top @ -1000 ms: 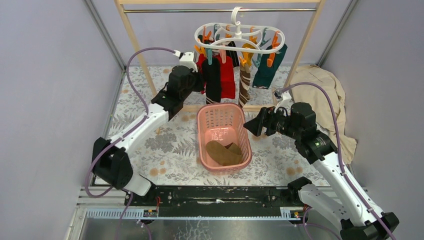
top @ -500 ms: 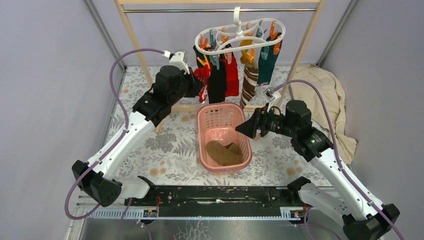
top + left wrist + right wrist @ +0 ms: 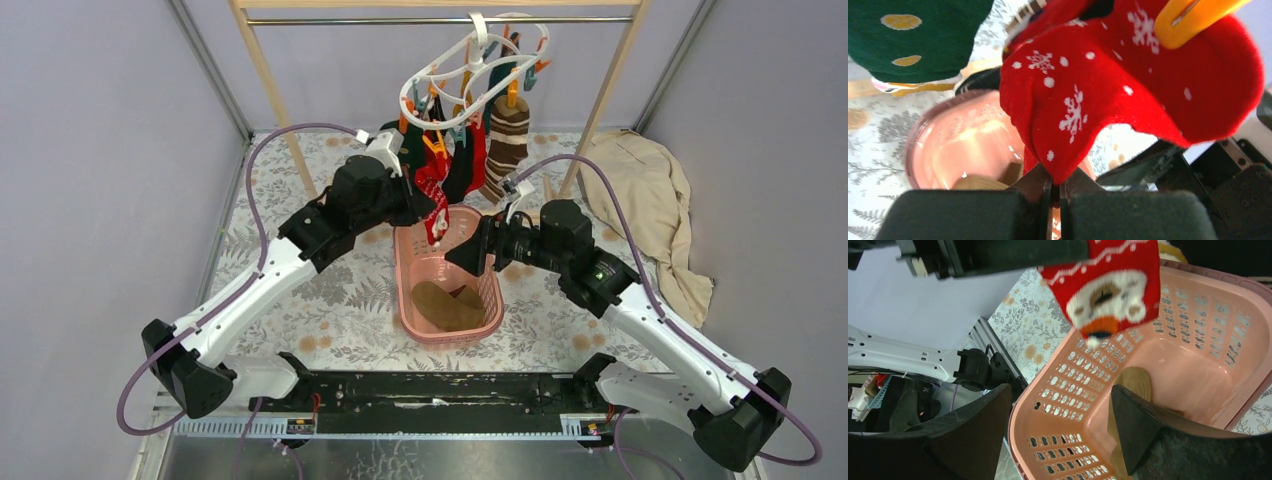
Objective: Remove the socks clipped to the hanger
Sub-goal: Remove the sock from the hanger.
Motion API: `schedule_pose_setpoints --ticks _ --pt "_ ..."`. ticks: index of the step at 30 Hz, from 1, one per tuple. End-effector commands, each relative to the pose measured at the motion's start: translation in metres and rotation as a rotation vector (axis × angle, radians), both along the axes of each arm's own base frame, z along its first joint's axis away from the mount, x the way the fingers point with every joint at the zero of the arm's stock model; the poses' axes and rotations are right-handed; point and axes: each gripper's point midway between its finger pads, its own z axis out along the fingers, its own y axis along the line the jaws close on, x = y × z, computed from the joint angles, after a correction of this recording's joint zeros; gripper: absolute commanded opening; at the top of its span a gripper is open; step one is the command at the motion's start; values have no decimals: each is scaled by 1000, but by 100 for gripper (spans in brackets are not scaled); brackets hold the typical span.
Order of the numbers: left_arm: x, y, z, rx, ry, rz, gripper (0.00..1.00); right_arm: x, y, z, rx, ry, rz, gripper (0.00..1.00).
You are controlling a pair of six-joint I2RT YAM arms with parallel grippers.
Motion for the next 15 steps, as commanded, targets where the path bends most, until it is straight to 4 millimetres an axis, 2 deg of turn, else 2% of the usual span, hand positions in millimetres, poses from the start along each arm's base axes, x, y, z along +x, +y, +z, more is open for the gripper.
schedule_pose_setpoints --ticks 1,7,15 --pt "-16 -19 7 -78 20 -46 4 8 4 17 40 -90 -27 82" --pt "-29 -32 2 -143 54 -84 4 7 0 5 19 -95 -35 85" --pt "-43 -45 12 -232 76 -145 4 12 -12 -12 -48 -102 -91 89"
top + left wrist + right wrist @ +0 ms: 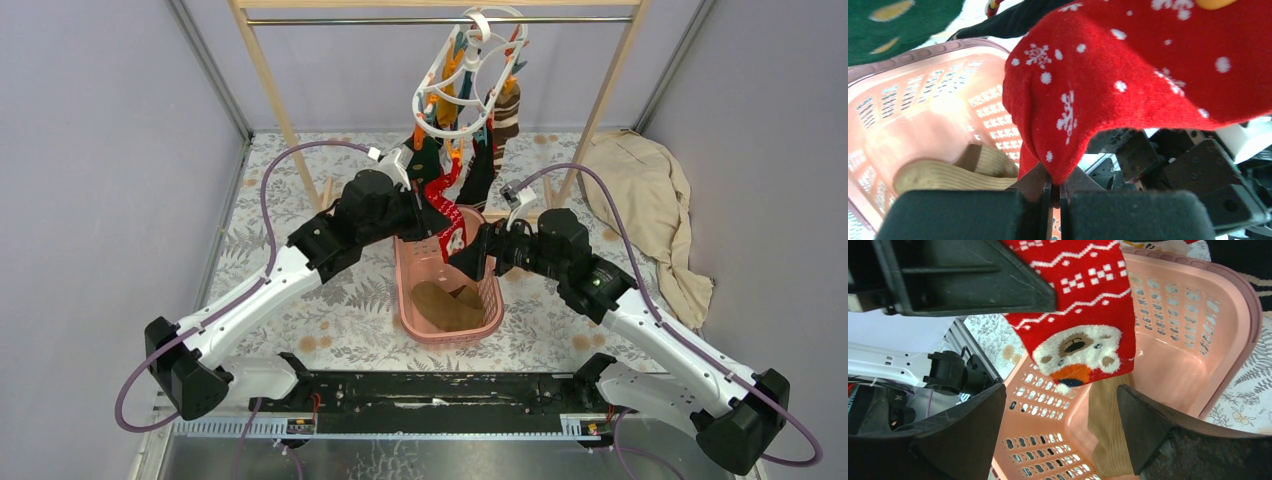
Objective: Remove the socks clipped to the hanger
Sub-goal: Remove the sock from the hanger.
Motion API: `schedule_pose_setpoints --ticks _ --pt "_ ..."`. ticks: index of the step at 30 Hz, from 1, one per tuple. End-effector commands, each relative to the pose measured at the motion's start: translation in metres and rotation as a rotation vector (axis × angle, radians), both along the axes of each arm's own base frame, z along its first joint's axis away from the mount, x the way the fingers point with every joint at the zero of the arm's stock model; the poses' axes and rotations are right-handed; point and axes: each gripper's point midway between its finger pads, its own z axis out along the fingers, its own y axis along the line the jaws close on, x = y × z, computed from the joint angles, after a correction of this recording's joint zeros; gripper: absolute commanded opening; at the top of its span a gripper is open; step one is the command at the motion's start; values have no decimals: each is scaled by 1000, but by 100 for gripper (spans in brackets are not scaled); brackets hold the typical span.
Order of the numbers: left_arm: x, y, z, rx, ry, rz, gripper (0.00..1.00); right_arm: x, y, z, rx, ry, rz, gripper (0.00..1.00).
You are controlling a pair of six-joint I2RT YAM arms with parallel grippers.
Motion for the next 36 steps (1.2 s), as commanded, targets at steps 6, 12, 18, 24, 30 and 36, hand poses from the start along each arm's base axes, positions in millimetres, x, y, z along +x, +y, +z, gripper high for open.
schedule_pose_setpoints --ticks 6,12,18,24,30,36 --pt "-19 -22 40 -224 -25 -97 4 5 -3 6 -10 -83 -12 92" --pt "-33 -25 36 -275 13 -119 4 2 3 7 15 -87 21 92" --pt "-43 -23 37 -332 32 -130 5 2 6 8 30 -97 32 91" --pt "-48 -23 41 -373 36 -141 5 1 3 3 14 -93 30 95" --pt "-50 -24 40 -377 47 -152 5 -1 -5 -2 -21 -107 17 99" --pt "-51 -25 33 -369 62 -150 5 -3 -3 2 1 -115 31 85"
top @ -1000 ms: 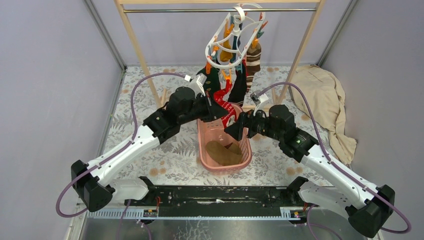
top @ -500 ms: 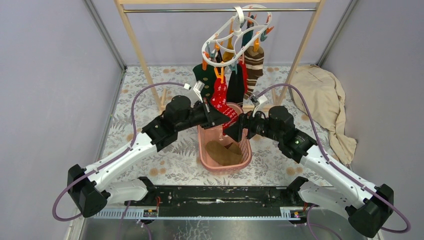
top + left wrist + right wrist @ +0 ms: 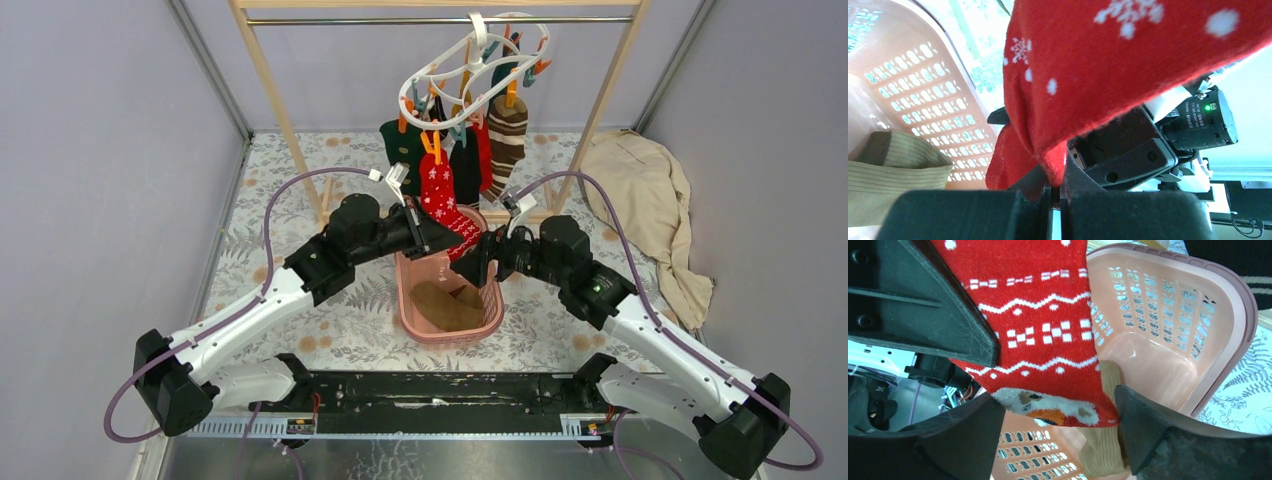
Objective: Remove the socks clipped to the hanger
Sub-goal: Remove the sock from the hanger.
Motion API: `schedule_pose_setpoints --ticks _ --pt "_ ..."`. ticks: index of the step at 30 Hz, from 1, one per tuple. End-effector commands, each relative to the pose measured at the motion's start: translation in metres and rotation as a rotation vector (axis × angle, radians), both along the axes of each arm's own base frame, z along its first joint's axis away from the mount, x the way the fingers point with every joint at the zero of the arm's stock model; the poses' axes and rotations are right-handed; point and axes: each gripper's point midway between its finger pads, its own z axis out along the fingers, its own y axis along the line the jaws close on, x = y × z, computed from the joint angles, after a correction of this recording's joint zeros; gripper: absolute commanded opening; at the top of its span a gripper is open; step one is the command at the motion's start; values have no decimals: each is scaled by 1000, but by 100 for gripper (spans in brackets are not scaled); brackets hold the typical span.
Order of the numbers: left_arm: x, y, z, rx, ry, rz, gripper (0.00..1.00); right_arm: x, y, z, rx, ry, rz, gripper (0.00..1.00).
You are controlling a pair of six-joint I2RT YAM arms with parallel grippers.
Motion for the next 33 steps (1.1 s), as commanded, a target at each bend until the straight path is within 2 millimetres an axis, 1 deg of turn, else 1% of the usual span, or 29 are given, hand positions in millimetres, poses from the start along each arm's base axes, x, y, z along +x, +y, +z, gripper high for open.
schedule_pose_setpoints --ticks 1,3,5,8,9,11,13,16,19,20,22,25,27,33 --pt "-6 -3 12 -51 -33 -22 5 -1 4 19 51 -73 20 80" --pt "-6 -3 6 -42 -25 -20 6 -3 7 23 66 -85 38 70" --pt "-6 -2 2 -36 -15 -18 6 -3 8 23 71 -85 45 65" --pt "-8 -3 -2 -31 -8 -20 8 -5 10 23 72 -81 60 53" --pt "-7 -3 -3 -29 -10 -19 9 -5 10 23 72 -81 63 48" --pt "-6 -1 -7 -13 -4 -11 12 -6 10 23 74 -80 69 33" --pt "-5 0 -11 -1 -5 -3 16 -8 10 24 74 -79 73 15" --pt "-3 -1 -13 8 -7 1 24 -10 9 24 72 -73 78 0" --pt "-1 -1 -15 16 -11 7 39 -12 7 24 66 -71 78 0" --pt "-1 1 -19 31 -4 12 43 -12 6 25 65 -74 78 0" --pt "0 3 -21 54 -6 22 50 -15 3 19 41 -51 75 0" --pt "4 7 -21 91 -23 44 57 -18 -1 17 26 -44 68 0" --pt "6 11 -21 118 -34 60 59 -19 -3 16 20 -41 68 0" --pt "14 18 -6 153 -78 106 65 -20 -6 9 5 -26 60 0"
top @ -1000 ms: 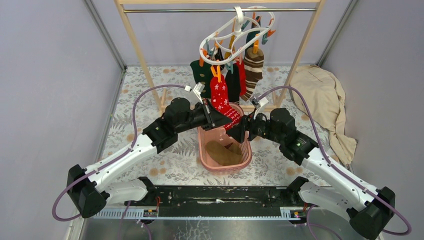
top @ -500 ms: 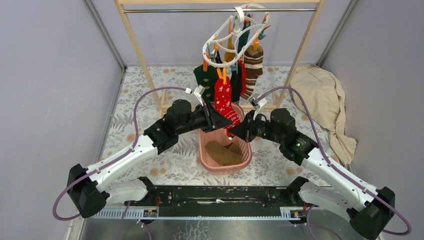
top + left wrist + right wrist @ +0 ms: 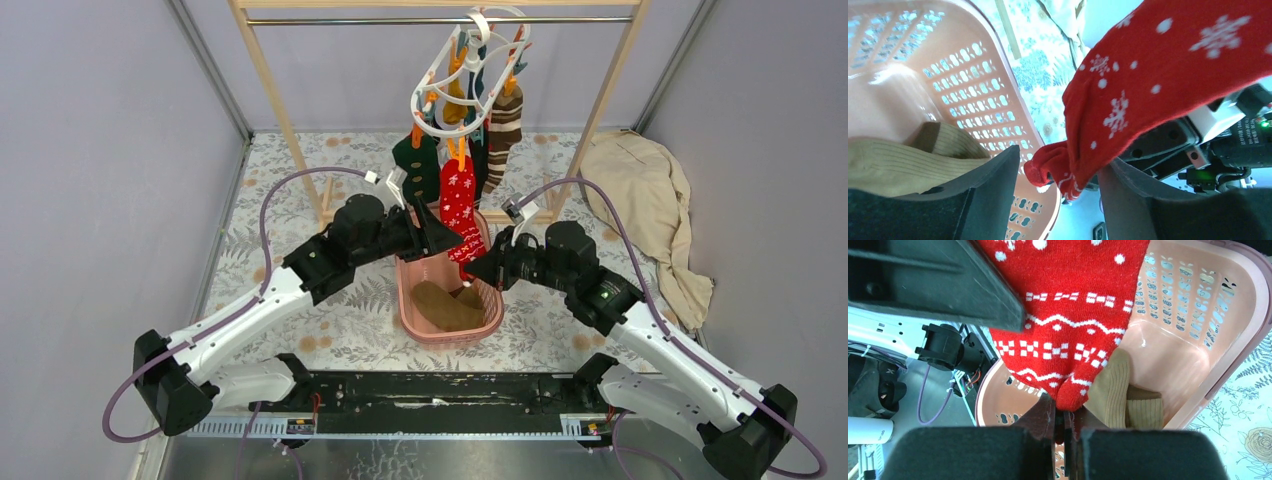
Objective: Remove the socks clipped to the hanger
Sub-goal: Remove the sock from the hanger.
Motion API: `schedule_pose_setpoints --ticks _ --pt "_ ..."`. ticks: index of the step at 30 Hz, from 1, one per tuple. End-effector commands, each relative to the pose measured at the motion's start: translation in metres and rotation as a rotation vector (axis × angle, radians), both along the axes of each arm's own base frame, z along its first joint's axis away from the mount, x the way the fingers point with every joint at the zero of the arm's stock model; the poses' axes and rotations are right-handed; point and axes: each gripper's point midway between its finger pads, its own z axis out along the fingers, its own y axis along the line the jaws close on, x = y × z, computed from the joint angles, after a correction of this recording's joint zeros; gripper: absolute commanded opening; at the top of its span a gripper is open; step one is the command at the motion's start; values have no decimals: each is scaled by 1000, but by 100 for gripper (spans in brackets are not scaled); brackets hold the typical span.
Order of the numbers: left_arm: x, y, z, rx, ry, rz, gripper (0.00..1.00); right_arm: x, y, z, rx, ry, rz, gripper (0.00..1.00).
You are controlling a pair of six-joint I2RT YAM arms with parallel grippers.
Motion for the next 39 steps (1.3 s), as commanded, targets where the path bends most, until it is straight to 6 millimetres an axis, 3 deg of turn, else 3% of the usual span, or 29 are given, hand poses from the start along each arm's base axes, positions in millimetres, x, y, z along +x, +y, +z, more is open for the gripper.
schedule_pose_setpoints --ticks 1,8,15,28,39 --pt "9 8 27 21 -90 50 66 -1 -1 9 4 -32 2 0" --pt "12 18 67 -19 -175 104 75 6 -5 4 -33 -27 -36 0" --pt "21 17 114 -52 -329 168 76 14 -2 2 -56 -24 -45 0" --pt "62 15 145 13 -485 310 73 30 6 19 -74 -65 -51 0" --pt "77 28 175 62 -615 392 73 30 6 31 -90 -78 -35 0"
